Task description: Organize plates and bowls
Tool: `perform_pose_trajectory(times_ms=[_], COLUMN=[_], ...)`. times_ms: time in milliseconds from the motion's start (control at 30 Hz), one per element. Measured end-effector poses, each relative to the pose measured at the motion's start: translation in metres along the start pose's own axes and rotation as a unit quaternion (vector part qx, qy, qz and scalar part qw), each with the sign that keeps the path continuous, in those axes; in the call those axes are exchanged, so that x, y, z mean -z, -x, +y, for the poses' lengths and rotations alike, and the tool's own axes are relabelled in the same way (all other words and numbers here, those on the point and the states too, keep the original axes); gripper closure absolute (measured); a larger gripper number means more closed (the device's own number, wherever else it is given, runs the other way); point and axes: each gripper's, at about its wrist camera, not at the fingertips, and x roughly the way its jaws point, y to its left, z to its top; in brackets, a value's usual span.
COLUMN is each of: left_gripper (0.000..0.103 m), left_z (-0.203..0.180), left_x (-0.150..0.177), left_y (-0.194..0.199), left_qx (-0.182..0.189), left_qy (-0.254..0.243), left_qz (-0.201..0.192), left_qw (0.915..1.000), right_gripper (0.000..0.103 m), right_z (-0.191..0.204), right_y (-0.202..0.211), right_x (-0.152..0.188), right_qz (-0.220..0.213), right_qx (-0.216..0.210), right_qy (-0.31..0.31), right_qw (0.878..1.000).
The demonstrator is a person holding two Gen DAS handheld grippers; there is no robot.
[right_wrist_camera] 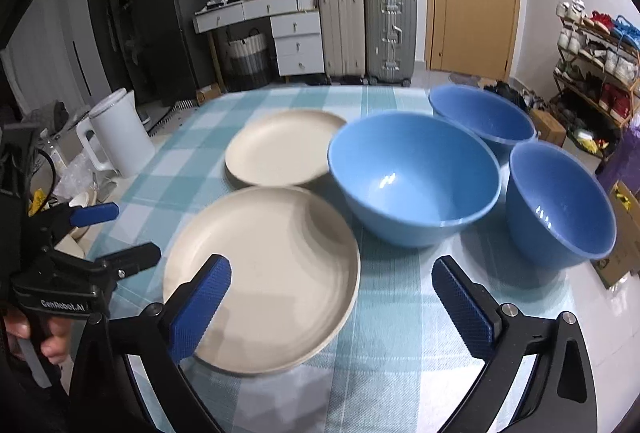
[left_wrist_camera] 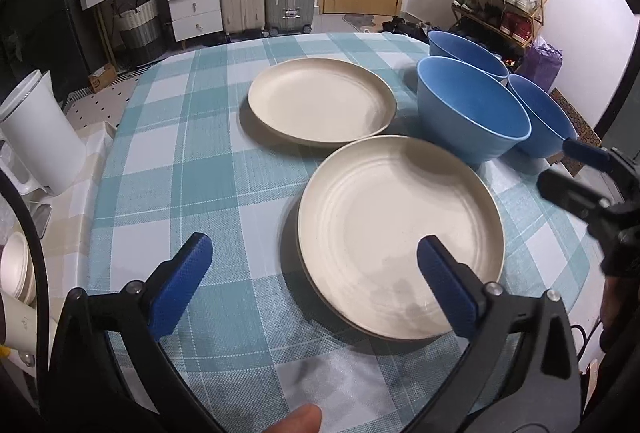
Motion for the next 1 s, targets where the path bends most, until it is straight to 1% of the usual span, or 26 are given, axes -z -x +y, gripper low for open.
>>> perform_pose_trajectory(times_ms=[133,200,400,467,567,633,733,900,1000], left_gripper=[0.001,0.001,0.001,0.001,0.001,0.001,0.001,0.001,0.001], left_z=[0.005,0.011,0.027,0.03,0.032,0.033,0.035,0.043,0.047], left_x=[-0.004,-0.008,-0.018,-0.023,-0.031,-0.036,-0.043,-0.054,-0.062], left_y=[0.004,0.009,0.025,0.025,0.024,0.022,0.019,0.008,-0.004], left_qx=[-0.009,-0.011,0.001,0.001,-0.014,-0.017,-0.023,-0.028,-0.035], left_qy=[0.023,0.044,0.103,0.111,0.116,0.12,0.123,0.137,0.138], left_qz=[-0.011,-0.021,-0.058,-0.06,-0.057,-0.057,-0.055,-0.049,-0.044], left_qw=[0.9996,0.9987,0.993,0.992,0.9915,0.991,0.9906,0.989,0.9888], right_gripper=[0.001,0.001,0.001,0.001,0.001,0.001,0.001,0.001,0.001], right_z=[-0.002,-0.004,-0.016,-0.02,-0.023,-0.024,-0.024,-0.022,-0.022], right_y=[0.012,0.016,0.033,0.038,0.045,0.048,0.051,0.047,0.04], right_x=[-0.012,-0.016,-0.035,-0.042,-0.052,-0.06,-0.07,-0.084,-0.091], right_qz=[-0.017,-0.022,-0.047,-0.052,-0.063,-0.068,-0.071,-0.072,-0.067], right_qx=[-0.004,-0.008,-0.024,-0.029,-0.031,-0.029,-0.04,-0.037,-0.044], right_qy=[0.008,0.01,0.011,0.009,0.016,0.023,0.03,0.048,0.053], right_qw=[1.0,1.0,0.999,0.998,0.997,0.997,0.996,0.996,0.995])
